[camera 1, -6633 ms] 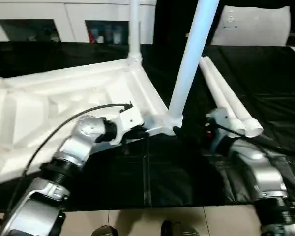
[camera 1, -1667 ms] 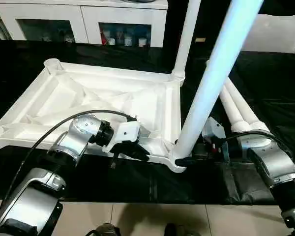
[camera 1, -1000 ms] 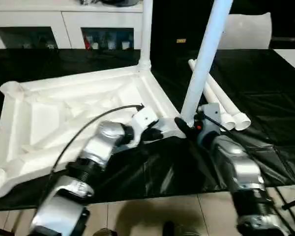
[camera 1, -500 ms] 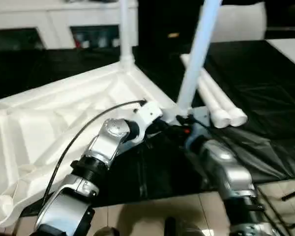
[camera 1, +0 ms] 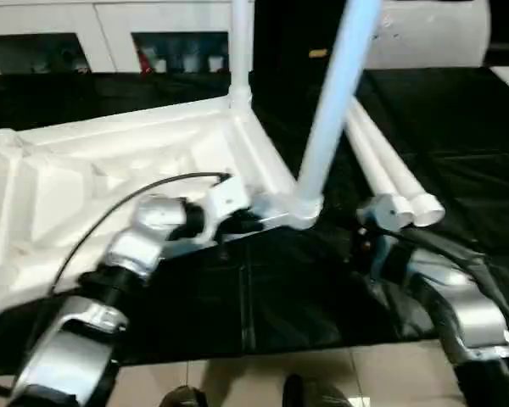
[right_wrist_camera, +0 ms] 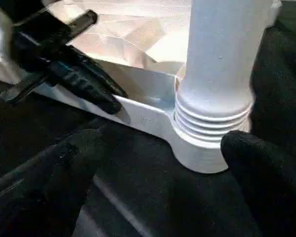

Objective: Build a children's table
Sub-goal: Rotate leg to tighten

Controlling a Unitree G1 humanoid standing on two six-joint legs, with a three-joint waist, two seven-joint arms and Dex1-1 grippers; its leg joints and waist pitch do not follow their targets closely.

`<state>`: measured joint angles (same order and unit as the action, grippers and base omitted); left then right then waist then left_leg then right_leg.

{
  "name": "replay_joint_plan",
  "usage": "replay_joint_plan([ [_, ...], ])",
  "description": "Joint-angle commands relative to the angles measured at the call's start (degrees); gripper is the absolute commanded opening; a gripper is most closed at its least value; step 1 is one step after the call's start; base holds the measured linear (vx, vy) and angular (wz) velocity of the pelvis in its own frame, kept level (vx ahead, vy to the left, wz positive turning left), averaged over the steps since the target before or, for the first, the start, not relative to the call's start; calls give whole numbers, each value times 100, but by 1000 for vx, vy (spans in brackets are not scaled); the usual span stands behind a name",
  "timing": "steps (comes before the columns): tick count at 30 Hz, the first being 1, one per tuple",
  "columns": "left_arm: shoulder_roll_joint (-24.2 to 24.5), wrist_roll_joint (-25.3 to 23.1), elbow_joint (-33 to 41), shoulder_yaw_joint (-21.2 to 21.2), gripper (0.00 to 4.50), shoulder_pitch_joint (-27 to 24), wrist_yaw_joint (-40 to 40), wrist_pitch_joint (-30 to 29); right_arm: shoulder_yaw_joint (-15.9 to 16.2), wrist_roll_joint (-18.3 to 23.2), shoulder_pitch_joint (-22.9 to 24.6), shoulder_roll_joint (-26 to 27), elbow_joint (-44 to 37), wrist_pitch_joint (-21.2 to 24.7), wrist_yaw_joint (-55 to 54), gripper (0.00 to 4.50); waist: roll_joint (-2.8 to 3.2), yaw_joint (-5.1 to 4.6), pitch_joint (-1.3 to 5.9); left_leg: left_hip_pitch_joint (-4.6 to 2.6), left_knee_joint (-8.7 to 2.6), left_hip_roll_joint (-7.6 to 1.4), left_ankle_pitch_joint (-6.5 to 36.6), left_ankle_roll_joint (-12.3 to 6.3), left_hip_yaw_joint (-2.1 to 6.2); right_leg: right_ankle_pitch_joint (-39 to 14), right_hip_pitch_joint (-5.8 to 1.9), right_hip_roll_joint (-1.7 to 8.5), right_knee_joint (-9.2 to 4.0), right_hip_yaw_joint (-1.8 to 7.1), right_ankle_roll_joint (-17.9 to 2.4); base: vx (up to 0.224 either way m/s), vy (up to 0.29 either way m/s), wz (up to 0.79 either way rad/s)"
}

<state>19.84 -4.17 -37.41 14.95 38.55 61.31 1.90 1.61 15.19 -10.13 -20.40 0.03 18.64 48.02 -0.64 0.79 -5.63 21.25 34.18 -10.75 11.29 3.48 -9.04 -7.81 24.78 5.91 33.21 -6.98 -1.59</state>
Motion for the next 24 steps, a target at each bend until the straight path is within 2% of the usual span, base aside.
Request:
replay_joint_plan([
  [1,106,-107,-163,132,0,45,250,253,-17,162,91,-76,-288,128,111,443,-24,44,541,-6,-357,-195,905,-504,-4,-2241,-481,307,-440,307,-843,0,0,0],
  [2,164,-60,-188,133,0,50,414,306,-57,109,127,-109,-289,79,48,443,-19,60,532,-29,-374,-202,1019,-406,-4,-2413,-462,297,-482,305,-744,0,0,0],
  [4,214,95,-128,123,0,27,757,336,-123,14,84,-161,-154,-23,-50,443,-33,68,527,-59,-386,-201,1165,-245,-3,-2671,-441,290,-516,312,-668,0,0,0],
  [6,248,188,-80,156,0,4,996,357,-120,-108,3,-196,-18,-182,-129,443,-60,89,527,-87,-374,-189,1218,-200,-16,-2853,-419,302,-544,315,-631,0,0,0],
  [9,278,198,-103,217,0,4,1116,442,-89,-142,-87,-233,68,-62,-165,443,-60,131,531,-94,-378,-193,1148,-200,-19,-2811,-417,293,-530,315,-646,0,0,0],
  [10,273,208,-136,233,0,5,1177,465,-54,-88,-139,-263,94,37,-74,443,-80,147,537,-105,-381,-198,1139,-224,-24,-2690,-425,293,-510,319,-686,0,0,0],
  [13,244,145,-238,239,0,35,1101,476,7,-13,-188,-293,114,91,76,443,-69,163,530,-129,-385,-215,1222,-231,-22,-2641,-425,291,-499,319,-732,0,0,0],
  [14,214,143,-302,200,0,64,1070,320,54,14,-197,-289,128,46,134,443,-54,172,546,-122,-388,-219,1162,-228,-19,-2524,-439,295,-483,326,-759,0,0,0],
  [16,194,137,-352,168,0,98,1035,52,122,32,-194,-278,130,-23,207,443,-61,180,555,-115,-393,-222,1132,-219,-17,-2343,-461,290,-456,329,-813,0,0,0],
  [17,195,130,-357,170,44,101,1026,18,133,34,-190,-278,126,-31,220,450,-68,179,554,-112,-395,-219,1130,-220,-17,-2332,-466,290,-456,329,-820,0,0,0],
  [19,227,-12,-506,250,55,153,826,-101,198,95,-139,-261,91,-8,321,450,-46,183,555,-101,-392,-206,1152,-206,-10,-2390,-482,285,-455,322,-797,0,0,0],
  [22,175,-8,-600,169,90,172,574,11,207,86,-109,-247,78,-33,338,450,-66,175,528,-107,-387,-185,1292,-186,-13,-2757,-477,277,-514,295,-668,0,0,0],
  [24,182,14,-583,204,100,181,710,-52,204,91,-89,-255,75,-37,354,450,-66,180,523,-134,-367,-157,1363,-149,-4,-3277,-465,289,-603,254,-438,0,0,0],
])
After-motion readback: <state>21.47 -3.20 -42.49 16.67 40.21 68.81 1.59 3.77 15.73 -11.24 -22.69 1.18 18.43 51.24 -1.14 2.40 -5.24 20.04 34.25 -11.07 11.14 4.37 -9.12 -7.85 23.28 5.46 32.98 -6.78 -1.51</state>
